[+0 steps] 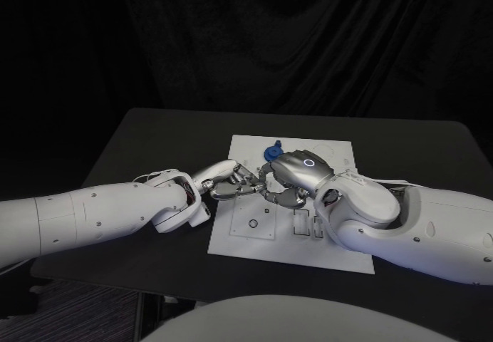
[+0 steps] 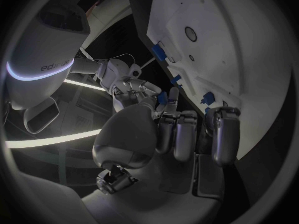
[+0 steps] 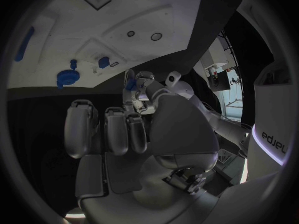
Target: Assemble the parts on the task board
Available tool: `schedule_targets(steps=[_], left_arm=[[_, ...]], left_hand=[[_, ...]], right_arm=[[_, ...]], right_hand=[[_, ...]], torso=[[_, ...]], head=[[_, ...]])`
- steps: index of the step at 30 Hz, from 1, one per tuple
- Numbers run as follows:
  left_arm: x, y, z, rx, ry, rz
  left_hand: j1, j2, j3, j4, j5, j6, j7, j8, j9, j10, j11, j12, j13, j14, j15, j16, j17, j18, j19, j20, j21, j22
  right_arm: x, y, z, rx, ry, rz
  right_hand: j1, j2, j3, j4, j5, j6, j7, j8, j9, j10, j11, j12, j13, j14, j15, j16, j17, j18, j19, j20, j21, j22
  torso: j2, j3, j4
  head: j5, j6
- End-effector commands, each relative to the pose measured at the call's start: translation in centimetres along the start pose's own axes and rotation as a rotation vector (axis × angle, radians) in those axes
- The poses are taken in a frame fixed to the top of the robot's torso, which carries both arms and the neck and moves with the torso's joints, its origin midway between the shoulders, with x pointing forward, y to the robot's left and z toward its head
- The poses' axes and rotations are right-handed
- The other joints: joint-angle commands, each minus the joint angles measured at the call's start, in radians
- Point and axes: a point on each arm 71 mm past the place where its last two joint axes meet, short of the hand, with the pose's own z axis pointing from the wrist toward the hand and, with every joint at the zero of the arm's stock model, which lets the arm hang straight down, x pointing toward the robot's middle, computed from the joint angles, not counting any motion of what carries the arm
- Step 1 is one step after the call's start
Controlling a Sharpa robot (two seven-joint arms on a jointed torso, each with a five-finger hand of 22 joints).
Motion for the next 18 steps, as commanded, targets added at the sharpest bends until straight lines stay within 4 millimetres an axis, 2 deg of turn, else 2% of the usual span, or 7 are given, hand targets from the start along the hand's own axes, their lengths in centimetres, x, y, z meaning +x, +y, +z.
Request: schedule_targets(steps=[1,4,9,11,13,15,18], left_arm=[[0.3,-0.25,0.05,0.026,0.019,-0.022],[0.29,-0.3,0.03,0.032,0.017,-0.021],[0.27,-0.35,0.02,0.039,0.015,-0.02],[0.28,-0.36,0.02,0.039,0.015,-0.02],[0.27,-0.34,0.02,0.038,0.015,-0.02],[0.26,-0.31,0.02,0.036,0.015,-0.02],[0.23,-0.23,0.01,0.031,0.014,-0.019]], left_hand=[[0.042,-0.004,0.023,-0.002,0.049,0.016,-0.001,0.009,0.002,0.106,-0.007,-0.001,0.26,0.104,-0.004,0.003,0.263,0.009,0.011,0.0,-0.005,0.223],[0.116,-0.019,0.072,-0.016,0.122,0.033,-0.01,0.022,0.01,0.106,-0.015,-0.001,0.26,0.104,-0.012,0.003,0.263,0.009,0.01,-0.007,-0.005,0.223],[0.204,-0.066,0.164,-0.02,0.161,0.06,-0.02,0.066,0.047,0.106,-0.025,-0.001,0.26,0.104,-0.02,0.003,0.263,0.009,0.011,-0.015,-0.003,0.224],[0.222,-0.09,0.192,-0.022,0.16,0.073,-0.026,0.096,0.076,0.106,-0.03,-0.001,0.26,0.104,-0.025,0.003,0.263,0.009,0.011,-0.019,-0.003,0.224],[0.229,-0.132,0.264,-0.005,0.167,0.042,-0.032,0.176,0.182,0.106,-0.037,-0.001,0.26,0.104,-0.032,0.003,0.263,0.009,0.01,-0.028,-0.003,0.223],[0.218,-0.149,0.313,-0.005,0.158,0.009,-0.032,0.22,0.246,0.106,-0.038,-0.001,0.26,0.104,-0.031,0.003,0.263,0.009,0.01,-0.03,-0.002,0.223],[0.211,-0.158,0.339,-0.007,0.153,-0.007,-0.033,0.239,0.277,0.106,-0.038,-0.001,0.26,0.104,-0.032,0.003,0.263,0.009,0.01,-0.029,-0.002,0.223]], right_arm=[[0.07,0.17,0.03,-0.01,0.003,-0.002],[0.1,0.2,0.05,-0.01,0.007,-0.003],[0.15,0.22,0.06,-0.008,0.013,-0.005],[0.18,0.21,0.05,-0.007,0.017,-0.006],[0.21,0.19,0.04,-0.006,0.022,-0.008],[0.23,0.18,0.01,-0.006,0.026,-0.01],[0.26,0.19,-0.06,-0.009,0.032,-0.011]], right_hand=[[0.005,0.011,0.005,-0.001,-0.001,0.025,-0.024,0.003,0.001,0.102,-0.007,0.003,0.263,0.068,-0.007,0.001,0.048,-0.01,0.03,-0.007,-0.005,0.195],[0.005,0.011,0.005,-0.001,-0.001,0.025,-0.024,0.003,0.001,0.102,-0.007,0.003,0.263,0.068,-0.007,0.001,0.048,-0.01,0.03,-0.007,-0.005,0.195],[0.005,0.012,0.006,-0.002,-0.006,0.02,-0.022,-0.001,0.0,0.102,-0.005,0.003,0.263,0.068,-0.006,0.0,0.046,-0.01,0.028,-0.007,-0.007,0.195],[0.004,0.012,0.007,-0.002,-0.014,0.015,-0.02,-0.005,0.0,0.102,-0.003,0.003,0.263,0.067,-0.005,-0.001,0.045,-0.009,0.027,-0.007,-0.01,0.194],[0.0,0.012,0.006,-0.001,-0.041,0.002,-0.014,-0.017,-0.003,0.102,0.001,0.003,0.263,0.066,-0.001,-0.003,0.041,-0.008,0.024,-0.004,-0.018,0.191],[-0.005,0.012,0.006,0.003,-0.063,-0.017,-0.007,-0.032,-0.011,0.102,0.007,0.003,0.263,0.066,0.003,-0.004,0.038,-0.007,0.022,-0.001,-0.023,0.19],[-0.02,0.006,0.003,0.014,-0.122,-0.075,0.013,-0.081,-0.041,0.102,0.024,0.003,0.263,0.063,0.016,-0.01,0.028,-0.006,0.017,0.009,-0.035,0.187]], torso=[[-0.001,-0.0009,0.0],[-0.001,-0.0012,0.001],[0.0,-0.0011,0.0013],[0.0,-0.0013,0.0015],[0.0,-0.0015,0.0012],[0.0,-0.0012,0.0008],[0.001,-0.0009,0.0]], head=[[0.002,0.0],[0.002,0.0],[0.001,0.0],[0.002,0.0],[0.003,0.0],[0.003,0.0],[0.003,0.0]])
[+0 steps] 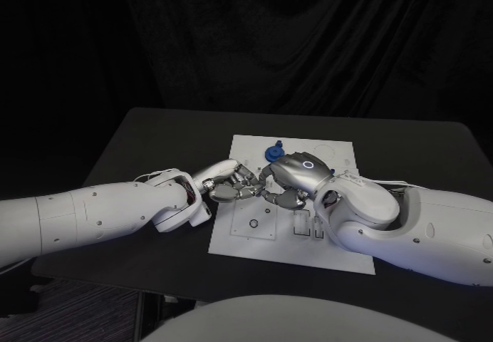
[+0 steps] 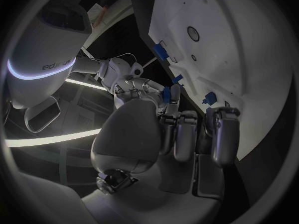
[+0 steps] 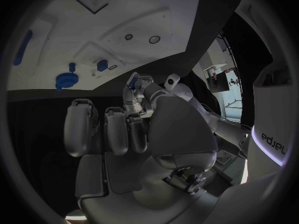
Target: Assemble the parts on the task board
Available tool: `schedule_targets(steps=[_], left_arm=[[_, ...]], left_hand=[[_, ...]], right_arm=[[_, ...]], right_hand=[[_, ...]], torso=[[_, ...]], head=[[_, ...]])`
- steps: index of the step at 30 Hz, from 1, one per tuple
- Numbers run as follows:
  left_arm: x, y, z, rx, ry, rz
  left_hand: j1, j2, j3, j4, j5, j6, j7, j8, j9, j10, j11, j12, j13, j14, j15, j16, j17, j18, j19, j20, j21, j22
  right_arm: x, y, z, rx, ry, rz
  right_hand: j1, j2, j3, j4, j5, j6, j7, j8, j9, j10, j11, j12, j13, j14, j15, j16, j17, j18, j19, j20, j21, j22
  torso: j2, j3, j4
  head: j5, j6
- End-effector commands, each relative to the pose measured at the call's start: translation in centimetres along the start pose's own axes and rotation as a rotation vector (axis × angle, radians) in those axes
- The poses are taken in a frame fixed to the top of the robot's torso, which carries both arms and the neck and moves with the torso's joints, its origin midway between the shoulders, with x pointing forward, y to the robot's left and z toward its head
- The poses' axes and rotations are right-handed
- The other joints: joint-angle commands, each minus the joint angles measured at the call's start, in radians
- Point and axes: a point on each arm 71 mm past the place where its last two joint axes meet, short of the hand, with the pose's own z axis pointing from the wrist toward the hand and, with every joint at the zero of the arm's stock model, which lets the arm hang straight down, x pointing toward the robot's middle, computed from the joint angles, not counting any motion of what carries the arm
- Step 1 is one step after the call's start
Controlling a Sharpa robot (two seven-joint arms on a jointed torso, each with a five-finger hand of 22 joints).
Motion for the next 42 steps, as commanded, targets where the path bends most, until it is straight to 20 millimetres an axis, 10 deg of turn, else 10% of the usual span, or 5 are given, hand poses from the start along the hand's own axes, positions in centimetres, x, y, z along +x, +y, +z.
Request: schedule_targets(steps=[1,6,13,27,42], left_arm=[[0.2,-0.1,0.0,0.018,0.012,-0.013],[0.2,0.1,0.0,0.005,0.012,-0.012],[-0.2,0.6,-0.1,-0.028,0.001,-0.028],[-1.4,2.1,-1.0,-0.141,-0.065,-0.011],[-5.6,1.4,-0.1,-0.47,-0.034,0.243]], left_hand=[[-0.014,-0.02,0.066,-0.04,-0.008,-0.017,-0.019,0.022,0.034,0.101,-0.003,-0.004,0.265,0.104,0.001,0.003,0.263,0.009,0.014,-0.003,-0.002,0.223],[-0.015,-0.022,0.086,-0.041,-0.01,-0.029,-0.018,0.031,0.051,0.101,-0.002,-0.004,0.265,0.104,0.001,0.003,0.263,0.009,0.013,-0.003,-0.003,0.223],[-0.014,-0.025,0.107,-0.044,-0.011,-0.042,-0.016,0.04,0.068,0.101,-0.002,-0.004,0.265,0.104,0.001,0.003,0.263,0.009,0.014,-0.003,-0.002,0.223],[-0.01,-0.034,0.118,-0.05,-0.016,-0.048,-0.016,0.047,0.079,0.101,-0.001,-0.004,0.265,0.104,0.001,0.003,0.263,0.009,0.015,-0.003,0.0,0.224],[-0.039,-0.045,0.127,-0.058,-0.081,-0.049,-0.023,0.064,0.109,0.101,-0.008,-0.004,0.265,0.104,-0.008,0.003,0.263,0.011,0.014,-0.01,-0.009,0.219]], right_arm=[[0.0,0.1,-0.1,-0.005,0.011,-0.006],[-0.1,-0.1,-0.4,-0.007,0.009,-0.004],[-0.3,-1.1,-1.2,0.009,-0.006,-0.001],[-1.1,-5.0,-4.8,0.092,-0.028,0.019],[-2.9,-8.6,-6.9,0.185,-0.058,-0.001]], right_hand=[[-0.032,-0.018,-0.005,0.016,-0.069,-0.079,0.021,-0.06,-0.038,0.106,0.019,0.003,0.263,0.06,0.019,-0.01,0.023,-0.004,0.014,0.013,-0.016,0.184],[-0.027,-0.024,-0.021,0.026,-0.185,-0.2,0.031,-0.145,-0.119,0.082,0.011,-0.02,0.238,0.055,0.016,-0.019,0.008,0.001,0.007,0.017,-0.034,0.18],[-0.006,-0.029,-0.061,0.051,-0.249,-0.476,0.026,-0.16,-0.328,0.051,0.005,-0.052,0.203,0.046,0.011,-0.039,-0.025,0.008,-0.008,0.012,-0.074,0.169],[0.006,-0.031,-0.09,0.091,-0.279,-0.454,0.027,-0.152,-0.357,0.033,0.006,-0.072,0.181,0.036,0.012,-0.062,-0.059,0.014,-0.018,0.013,-0.106,0.161],[0.026,-0.013,-0.097,0.122,-0.269,-0.333,0.035,-0.132,-0.344,0.033,0.013,-0.073,0.18,0.029,0.017,-0.082,-0.088,0.018,-0.026,0.018,-0.137,0.153]], torso=[[0.001,0.0004,-0.0013],[0.001,0.0007,-0.0008],[0.0,0.0015,-0.0009],[-0.002,0.003,-0.0038],[0.0,0.0073,-0.005]], head=[[0.0,0.0],[-0.001,0.0],[-0.002,0.0],[-0.001,0.0],[-0.032,0.0]])
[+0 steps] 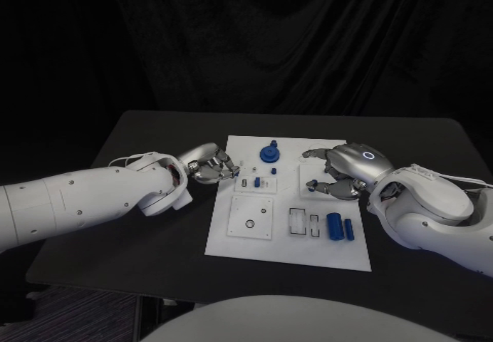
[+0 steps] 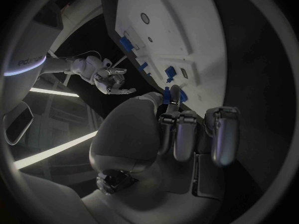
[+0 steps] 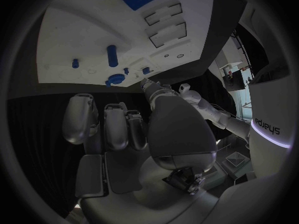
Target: Assemble the parts on the task board
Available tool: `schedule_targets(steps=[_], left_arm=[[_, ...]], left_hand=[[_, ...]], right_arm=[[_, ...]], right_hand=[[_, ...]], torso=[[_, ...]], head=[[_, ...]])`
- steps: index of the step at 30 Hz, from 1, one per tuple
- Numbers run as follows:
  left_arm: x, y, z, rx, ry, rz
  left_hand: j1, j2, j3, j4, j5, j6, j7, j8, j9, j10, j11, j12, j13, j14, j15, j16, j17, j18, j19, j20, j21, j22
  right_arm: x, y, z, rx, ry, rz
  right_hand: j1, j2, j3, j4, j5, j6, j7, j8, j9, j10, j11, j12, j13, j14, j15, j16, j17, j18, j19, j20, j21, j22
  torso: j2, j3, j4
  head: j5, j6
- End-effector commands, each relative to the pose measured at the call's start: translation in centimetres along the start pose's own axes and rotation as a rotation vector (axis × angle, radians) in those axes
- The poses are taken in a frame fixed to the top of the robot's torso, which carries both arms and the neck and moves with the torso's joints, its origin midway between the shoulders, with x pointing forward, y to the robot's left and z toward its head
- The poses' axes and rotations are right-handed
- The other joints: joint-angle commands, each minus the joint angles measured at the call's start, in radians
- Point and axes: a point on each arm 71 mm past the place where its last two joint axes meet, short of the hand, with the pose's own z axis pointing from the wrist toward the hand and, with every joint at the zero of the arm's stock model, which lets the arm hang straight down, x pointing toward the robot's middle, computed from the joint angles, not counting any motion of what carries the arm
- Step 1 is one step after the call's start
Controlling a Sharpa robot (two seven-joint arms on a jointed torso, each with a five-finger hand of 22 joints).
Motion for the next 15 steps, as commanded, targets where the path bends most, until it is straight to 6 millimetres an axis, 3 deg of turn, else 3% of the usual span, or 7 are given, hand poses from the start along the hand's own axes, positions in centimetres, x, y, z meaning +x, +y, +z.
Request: schedule_targets(steps=[1,3,6,7,13,14,15], left_arm=[[-0.7,0.1,0.6,-0.164,0.047,0.134],[-1.2,-0.5,1.1,-0.191,0.062,0.166],[-1.4,-1.0,1.6,-0.226,0.099,0.195],[-1.3,-1.2,1.8,-0.237,0.113,0.203],[-0.9,-1.9,2.7,-0.316,0.168,0.242],[-0.7,-2.0,2.8,-0.337,0.176,0.248],[-0.7,-2.1,2.9,-0.35,0.181,0.252]], left_hand=[[-0.019,0.008,0.058,-0.057,-0.012,-0.013,-0.04,0.009,0.006,0.102,-0.005,-0.004,0.263,0.106,-0.007,0.003,0.263,0.011,0.015,-0.011,-0.004,0.22],[-0.022,0.009,0.059,-0.058,-0.014,-0.008,-0.043,0.013,0.009,0.102,-0.007,-0.004,0.263,0.106,-0.008,0.003,0.263,0.011,0.016,-0.012,-0.003,0.22],[-0.026,0.013,0.062,-0.058,-0.016,-0.001,-0.046,0.018,0.013,0.102,-0.01,-0.004,0.263,0.106,-0.011,0.003,0.263,0.01,0.019,-0.014,-0.001,0.221],[-0.028,0.014,0.062,-0.059,-0.016,0.001,-0.046,0.019,0.014,0.102,-0.01,-0.004,0.263,0.106,-0.011,0.003,0.263,0.011,0.018,-0.014,-0.003,0.22],[-0.036,0.017,0.072,-0.068,-0.024,0.011,-0.052,0.028,0.024,0.102,-0.016,-0.004,0.263,0.106,-0.016,0.003,0.263,0.013,0.012,-0.019,-0.013,0.217],[-0.036,0.017,0.074,-0.07,-0.025,0.011,-0.052,0.028,0.025,0.102,-0.017,-0.004,0.263,0.106,-0.017,0.003,0.263,0.014,0.011,-0.02,-0.014,0.216],[-0.037,0.016,0.076,-0.072,-0.025,0.011,-0.053,0.028,0.026,0.102,-0.017,-0.004,0.263,0.106,-0.018,0.003,0.263,0.014,0.01,-0.02,-0.016,0.215]], right_arm=[[-0.6,-0.2,0.0,-0.003,-0.034,0.01],[-0.9,-0.4,0.0,0.0,-0.041,0.006],[-1.1,-0.6,0.1,0.004,-0.046,0.002],[-1.1,-0.7,0.1,0.006,-0.047,0.001],[-1.3,-1.1,0.1,0.016,-0.043,-0.008],[-1.3,-1.2,0.1,0.019,-0.043,-0.009],[-1.3,-1.3,0.1,0.02,-0.043,-0.01]], right_hand=[[0.009,0.003,0.001,0.01,0.013,0.012,0.0,0.004,-0.005,0.028,0.001,-0.009,0.175,0.025,-0.001,-0.015,-0.017,0.021,-0.012,-0.001,-0.02,0.149],[0.01,0.004,0.001,0.012,0.016,0.012,0.0,0.003,-0.007,0.024,0.001,-0.013,0.171,0.022,-0.001,-0.024,-0.029,0.023,-0.016,-0.001,-0.032,0.146],[0.015,0.008,0.001,0.018,0.033,0.009,0.0,-0.002,-0.019,0.017,0.0,-0.021,0.162,0.013,-0.001,-0.046,-0.058,0.029,-0.027,-0.001,-0.064,0.136],[0.024,0.011,0.006,0.018,0.065,0.012,0.0,-0.004,-0.027,0.016,0.0,-0.022,0.161,0.012,-0.002,-0.052,-0.064,0.03,-0.028,-0.001,-0.072,0.134],[0.027,0.014,0.008,0.022,0.08,0.021,-0.001,-0.005,-0.032,0.008,-0.001,-0.032,0.151,0.008,-0.002,-0.068,-0.085,0.034,-0.035,-0.001,-0.095,0.127],[0.027,0.014,0.008,0.022,0.08,0.021,-0.001,-0.005,-0.032,0.008,-0.001,-0.032,0.151,0.008,-0.002,-0.068,-0.085,0.034,-0.035,-0.001,-0.095,0.127],[0.027,0.014,0.009,0.023,0.082,0.02,-0.001,-0.005,-0.034,0.005,-0.001,-0.035,0.147,0.006,-0.002,-0.073,-0.092,0.035,-0.037,-0.001,-0.102,0.125]], torso=[[0.001,0.0027,-0.0027],[0.0,0.0051,-0.0054],[0.001,0.0076,-0.0075],[0.002,0.0093,-0.0084],[0.005,0.0242,-0.0184],[0.006,0.0286,-0.0231],[0.006,0.0298,-0.0244]], head=[[-0.009,0.0],[-0.011,0.0],[-0.027,0.0],[-0.03,0.0],[-0.045,0.0],[-0.045,0.0],[-0.047,0.0]])
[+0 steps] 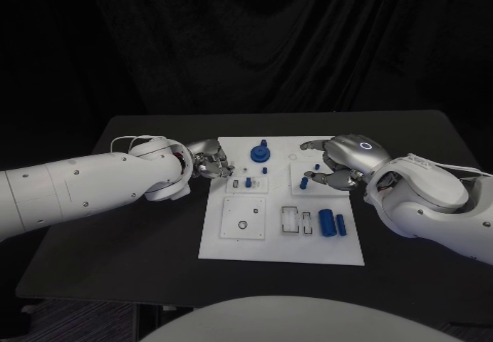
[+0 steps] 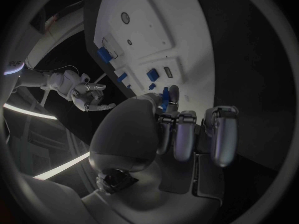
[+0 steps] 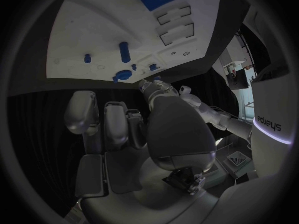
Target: Assemble the parts on the task board
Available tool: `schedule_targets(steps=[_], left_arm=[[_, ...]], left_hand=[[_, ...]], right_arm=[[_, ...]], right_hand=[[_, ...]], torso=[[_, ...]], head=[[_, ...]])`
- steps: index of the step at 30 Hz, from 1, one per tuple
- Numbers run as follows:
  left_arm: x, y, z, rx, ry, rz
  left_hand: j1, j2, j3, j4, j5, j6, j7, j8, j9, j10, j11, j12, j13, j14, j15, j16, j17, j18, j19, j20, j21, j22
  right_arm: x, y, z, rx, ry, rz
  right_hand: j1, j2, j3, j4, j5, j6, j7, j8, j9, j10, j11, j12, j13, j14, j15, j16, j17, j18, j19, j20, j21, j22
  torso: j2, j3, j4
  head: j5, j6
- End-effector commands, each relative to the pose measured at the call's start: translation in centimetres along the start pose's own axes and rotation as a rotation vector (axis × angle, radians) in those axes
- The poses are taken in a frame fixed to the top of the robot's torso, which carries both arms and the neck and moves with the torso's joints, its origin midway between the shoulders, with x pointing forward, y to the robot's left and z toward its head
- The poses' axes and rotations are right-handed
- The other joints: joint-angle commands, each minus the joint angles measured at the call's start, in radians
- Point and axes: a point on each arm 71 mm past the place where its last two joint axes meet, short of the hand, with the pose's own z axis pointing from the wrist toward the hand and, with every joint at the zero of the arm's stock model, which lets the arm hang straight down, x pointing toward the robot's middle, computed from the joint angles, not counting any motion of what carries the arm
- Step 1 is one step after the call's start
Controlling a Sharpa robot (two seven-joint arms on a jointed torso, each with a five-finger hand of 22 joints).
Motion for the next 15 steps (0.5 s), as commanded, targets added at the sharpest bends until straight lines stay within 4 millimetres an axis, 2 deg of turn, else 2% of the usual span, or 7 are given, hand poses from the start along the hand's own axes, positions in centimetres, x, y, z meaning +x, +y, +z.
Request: schedule_targets(steps=[1,4,6,10,12,14,15], left_arm=[[0.5,0.2,0.2,-0.133,0.077,0.062],[0.7,-0.1,0.3,-0.163,0.091,0.072],[0.9,-0.5,0.4,-0.173,0.093,0.075],[1.1,-0.9,0.5,-0.179,0.083,0.072],[1.1,-1.1,0.4,-0.179,0.073,0.068],[1.1,-1.2,0.4,-0.178,0.067,0.065],[1.1,-1.3,0.4,-0.178,0.064,0.064]], left_hand=[[-0.006,0.005,0.062,-0.061,-0.004,0.023,-0.04,0.004,0.004,0.105,-0.007,-0.004,0.263,0.105,-0.01,0.003,0.263,0.014,0.01,-0.006,-0.005,0.215],[-0.013,0.002,0.072,-0.073,-0.003,0.026,-0.042,0.006,0.009,0.105,-0.009,-0.004,0.263,0.105,-0.013,0.003,0.263,0.015,0.008,-0.009,-0.01,0.213],[-0.017,0.001,0.076,-0.076,-0.002,0.027,-0.042,0.006,0.01,0.105,-0.01,-0.004,0.263,0.105,-0.014,0.003,0.263,0.015,0.01,-0.01,-0.009,0.214],[-0.025,-0.001,0.083,-0.083,0.0,0.027,-0.043,0.006,0.013,0.105,-0.011,-0.004,0.263,0.105,-0.015,0.003,0.263,0.015,0.011,-0.012,-0.008,0.214],[-0.028,-0.001,0.086,-0.085,0.001,0.028,-0.043,0.006,0.013,0.105,-0.011,-0.004,0.263,0.105,-0.016,0.003,0.263,0.015,0.012,-0.013,-0.008,0.214],[-0.033,-0.002,0.09,-0.089,0.004,0.028,-0.044,0.006,0.015,0.105,-0.011,-0.004,0.263,0.105,-0.017,0.003,0.263,0.015,0.012,-0.013,-0.008,0.214],[-0.033,-0.002,0.09,-0.089,0.004,0.028,-0.044,0.006,0.015,0.105,-0.011,-0.004,0.263,0.105,-0.017,0.003,0.263,0.015,0.012,-0.013,-0.008,0.214]], right_arm=[[-0.2,-0.3,0.0,0.001,-0.015,0.0],[-0.2,-0.5,-0.1,0.006,-0.015,-0.002],[-0.2,-0.7,-0.2,0.011,-0.012,-0.005],[-0.2,-0.9,-0.2,0.017,-0.007,-0.008],[-0.2,-0.9,-0.2,0.019,-0.004,-0.009],[-0.2,-1.0,-0.2,0.02,-0.002,-0.009],[-0.2,-1.0,-0.2,0.021,-0.002,-0.01]], right_hand=[[0.009,0.005,0.001,0.005,0.005,0.007,0.0,-0.006,-0.004,0.003,-0.001,-0.008,0.146,0.005,-0.003,-0.011,-0.013,0.019,-0.007,0.0,-0.015,0.124],[0.01,0.005,0.002,0.007,0.008,0.002,0.0,-0.007,-0.01,-0.002,-0.001,-0.014,0.14,0.003,-0.003,-0.018,-0.021,0.02,-0.01,0.0,-0.025,0.12],[0.01,0.005,0.002,0.008,0.01,0.006,0.0,-0.007,-0.01,-0.004,-0.001,-0.017,0.137,0.001,-0.003,-0.023,-0.027,0.021,-0.012,0.0,-0.031,0.119],[0.012,0.005,0.004,0.009,0.015,0.018,-0.001,-0.006,-0.011,-0.009,-0.002,-0.023,0.131,-0.001,-0.003,-0.03,-0.035,0.023,-0.014,0.0,-0.041,0.115],[0.012,0.005,0.004,0.01,0.016,0.019,-0.001,-0.005,-0.012,-0.01,-0.002,-0.025,0.129,-0.002,-0.003,-0.033,-0.038,0.023,-0.015,0.0,-0.044,0.114],[0.012,0.005,0.004,0.01,0.017,0.021,-0.001,-0.005,-0.012,-0.012,-0.002,-0.027,0.127,-0.002,-0.003,-0.035,-0.041,0.023,-0.016,0.0,-0.047,0.113],[0.012,0.005,0.004,0.011,0.017,0.024,-0.001,-0.005,-0.012,-0.013,-0.002,-0.028,0.126,-0.003,-0.003,-0.038,-0.044,0.024,-0.017,0.0,-0.051,0.112]], torso=[[0.003,0.014,-0.0124],[0.001,0.0207,-0.0168],[0.0,0.0231,-0.0169],[0.002,0.0246,-0.0165],[0.002,0.0213,-0.0143],[0.001,0.02,-0.0126],[0.0,0.0198,-0.0139]], head=[[-0.005,0.0],[-0.008,0.0],[-0.01,0.0],[-0.015,0.0],[-0.019,0.0],[-0.022,0.0],[-0.021,0.0]])
